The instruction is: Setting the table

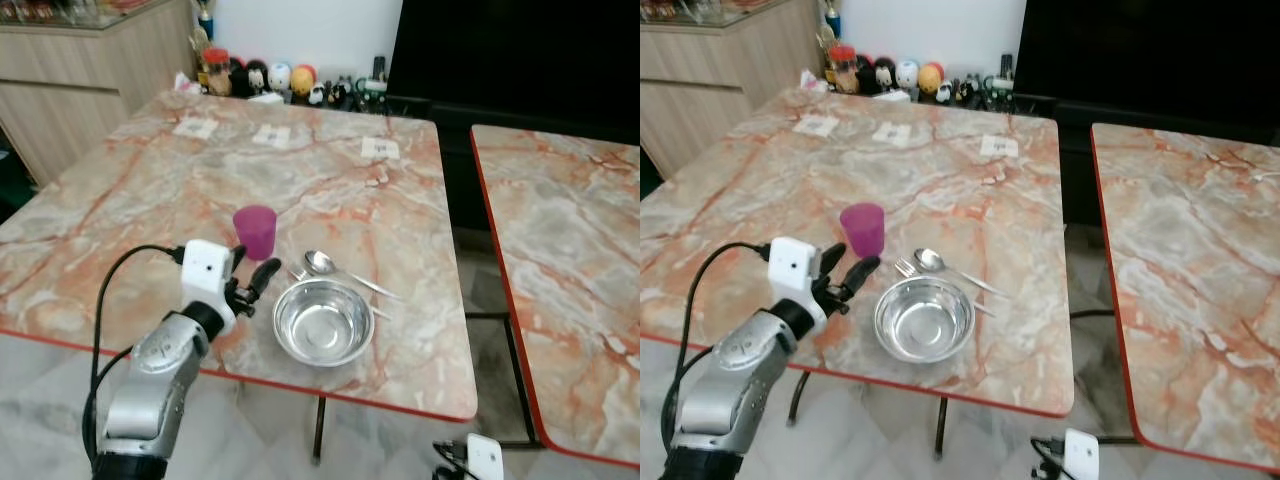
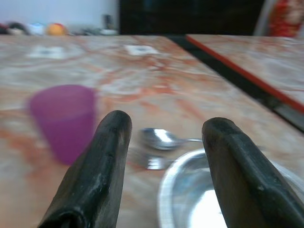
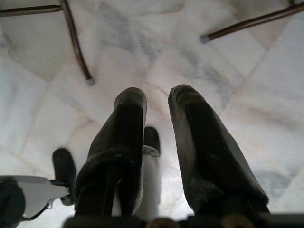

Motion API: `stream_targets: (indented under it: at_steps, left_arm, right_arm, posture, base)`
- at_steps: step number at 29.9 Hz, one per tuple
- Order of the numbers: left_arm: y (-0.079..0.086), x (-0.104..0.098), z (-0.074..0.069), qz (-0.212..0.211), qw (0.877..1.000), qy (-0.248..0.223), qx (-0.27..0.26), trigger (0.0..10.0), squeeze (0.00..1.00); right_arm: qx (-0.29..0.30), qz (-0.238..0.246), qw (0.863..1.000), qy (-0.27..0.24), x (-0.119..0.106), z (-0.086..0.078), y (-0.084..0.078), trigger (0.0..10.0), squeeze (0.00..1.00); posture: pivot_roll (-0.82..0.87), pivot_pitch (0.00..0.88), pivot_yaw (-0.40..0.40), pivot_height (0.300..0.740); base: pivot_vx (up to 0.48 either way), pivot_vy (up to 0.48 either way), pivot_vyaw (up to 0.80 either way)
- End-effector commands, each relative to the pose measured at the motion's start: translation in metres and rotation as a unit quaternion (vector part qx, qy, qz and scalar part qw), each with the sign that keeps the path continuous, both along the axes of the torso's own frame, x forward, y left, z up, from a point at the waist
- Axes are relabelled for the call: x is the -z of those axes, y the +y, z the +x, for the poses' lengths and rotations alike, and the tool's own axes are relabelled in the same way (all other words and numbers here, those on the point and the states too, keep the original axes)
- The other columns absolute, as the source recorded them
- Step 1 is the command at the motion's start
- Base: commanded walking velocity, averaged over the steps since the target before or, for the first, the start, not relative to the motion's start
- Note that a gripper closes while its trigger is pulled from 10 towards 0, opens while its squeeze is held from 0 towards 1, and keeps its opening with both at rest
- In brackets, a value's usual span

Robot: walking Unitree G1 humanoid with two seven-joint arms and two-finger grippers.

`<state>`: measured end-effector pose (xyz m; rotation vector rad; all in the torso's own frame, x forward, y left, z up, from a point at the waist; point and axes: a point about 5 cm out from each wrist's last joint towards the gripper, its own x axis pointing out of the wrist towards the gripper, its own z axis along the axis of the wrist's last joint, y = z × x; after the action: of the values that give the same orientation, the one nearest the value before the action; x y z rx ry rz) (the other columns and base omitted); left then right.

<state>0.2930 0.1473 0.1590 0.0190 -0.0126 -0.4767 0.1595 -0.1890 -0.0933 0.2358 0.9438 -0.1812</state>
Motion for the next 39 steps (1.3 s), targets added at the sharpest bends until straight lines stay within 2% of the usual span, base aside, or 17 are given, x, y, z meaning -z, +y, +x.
stream_targets:
  at_steps: [1, 3, 4, 7, 10, 11, 12, 13, 18, 19, 20, 25, 35, 39]
  left_arm:
    - [-0.004, -0.004, 0.001, -0.002, 1.000, 0.012, 0.011, 10.0, 0.00]
    - [0.001, -0.002, 0.006, 0.000, 0.999, 0.046, -0.015, 10.0, 0.00]
    - [0.001, -0.002, 0.006, 0.000, 0.999, 0.046, -0.015, 10.0, 0.00]
    - [0.009, 0.003, 0.012, 0.012, 0.994, 0.105, -0.039, 10.0, 0.00]
    - [0.011, 0.005, 0.014, 0.028, 0.991, 0.123, -0.038, 10.0, 0.00]
    - [0.013, 0.006, 0.019, 0.037, 0.990, 0.127, -0.048, 10.0, 0.00]
    - [0.014, 0.006, 0.021, 0.036, 0.989, 0.132, -0.054, 10.0, 0.18]
    - [0.018, 0.009, 0.027, 0.045, 0.986, 0.142, -0.080, 10.0, 1.00]
    - [0.019, 0.014, 0.036, 0.030, 0.977, 0.181, -0.107, 10.0, 1.00]
    - [0.019, 0.015, 0.038, 0.030, 0.976, 0.187, -0.109, 10.0, 0.77]
    - [0.019, 0.017, 0.040, 0.030, 0.973, 0.201, -0.113, 10.0, 0.00]
    - [0.021, 0.020, 0.046, -0.011, 0.965, 0.229, -0.126, 10.0, 0.00]
    - [0.019, 0.022, 0.043, 0.016, 0.967, 0.236, -0.098, 10.0, 0.00]
    - [0.018, 0.023, 0.042, 0.010, 0.968, 0.235, -0.091, 10.0, 0.00]
  right_arm:
    - [0.004, -0.006, 1.000, 0.003, 0.000, -0.001, -0.006, 10.0, 0.00]
    - [0.004, -0.006, 1.000, 0.002, -0.001, 0.000, -0.006, 10.0, 0.00]
    - [0.004, -0.006, 1.000, 0.002, -0.001, 0.000, -0.006, 10.0, 0.00]
    - [0.006, -0.006, 1.000, 0.001, -0.001, 0.000, -0.005, 10.0, 0.00]
    - [0.007, -0.005, 1.000, 0.001, -0.001, 0.001, -0.004, 10.0, 0.00]
    - [0.008, -0.004, 1.000, 0.001, -0.001, 0.001, -0.004, 10.0, 0.00]
    - [0.008, -0.003, 1.000, 0.000, -0.001, 0.001, -0.003, 10.0, 0.00]
    - [0.010, -0.001, 1.000, -0.001, -0.001, 0.002, -0.002, 10.0, 0.00]
    - [0.016, 0.000, 1.000, -0.001, -0.001, 0.002, -0.001, 10.0, 0.00]
    - [0.016, 0.000, 1.000, -0.001, -0.001, 0.002, -0.001, 10.0, 0.00]
    - [0.017, 0.000, 1.000, 0.000, -0.001, 0.002, -0.001, 10.0, 0.00]
    - [0.019, 0.001, 1.000, 0.000, 0.000, 0.001, -0.001, 10.0, 0.00]
    - [0.020, 0.000, 1.000, 0.000, 0.000, 0.001, -0.002, 10.0, 0.00]
    - [0.019, 0.000, 1.000, 0.000, 0.000, 0.001, -0.002, 10.0, 0.00]
  posture:
    - [0.14, 0.005, -0.070, 0.740]
    - [0.15, 0.003, -0.069, 0.740]
    - [0.15, 0.003, -0.069, 0.740]
    - [0.15, 0.001, -0.068, 0.740]
    - [0.16, 0.000, -0.062, 0.740]
    - [0.16, 0.000, -0.058, 0.740]
    - [0.15, 0.000, -0.057, 0.740]
    - [0.15, 0.000, -0.052, 0.740]
    - [0.15, 0.000, -0.043, 0.740]
    - [0.15, 0.000, -0.042, 0.740]
    - [0.15, 0.000, -0.042, 0.740]
    - [0.14, 0.000, -0.041, 0.740]
    - [0.15, 0.000, -0.047, 0.740]
    - [0.14, 0.000, -0.047, 0.740]
  base:
    - [0.000, 0.000, 0.00]
    - [0.000, 0.000, 0.00]
    - [0.000, 0.000, 0.00]
    - [0.000, 0.000, 0.00]
    - [0.000, 0.000, 0.00]
    - [0.000, 0.000, 0.00]
    - [0.000, 0.000, 0.00]
    - [0.000, 0.000, 0.00]
    - [0.000, 0.000, 0.00]
    - [0.000, 0.000, 0.00]
    - [0.000, 0.000, 0.00]
    - [0.000, 0.000, 0.00]
    - [0.000, 0.000, 0.00]
    - [0.000, 0.000, 0.00]
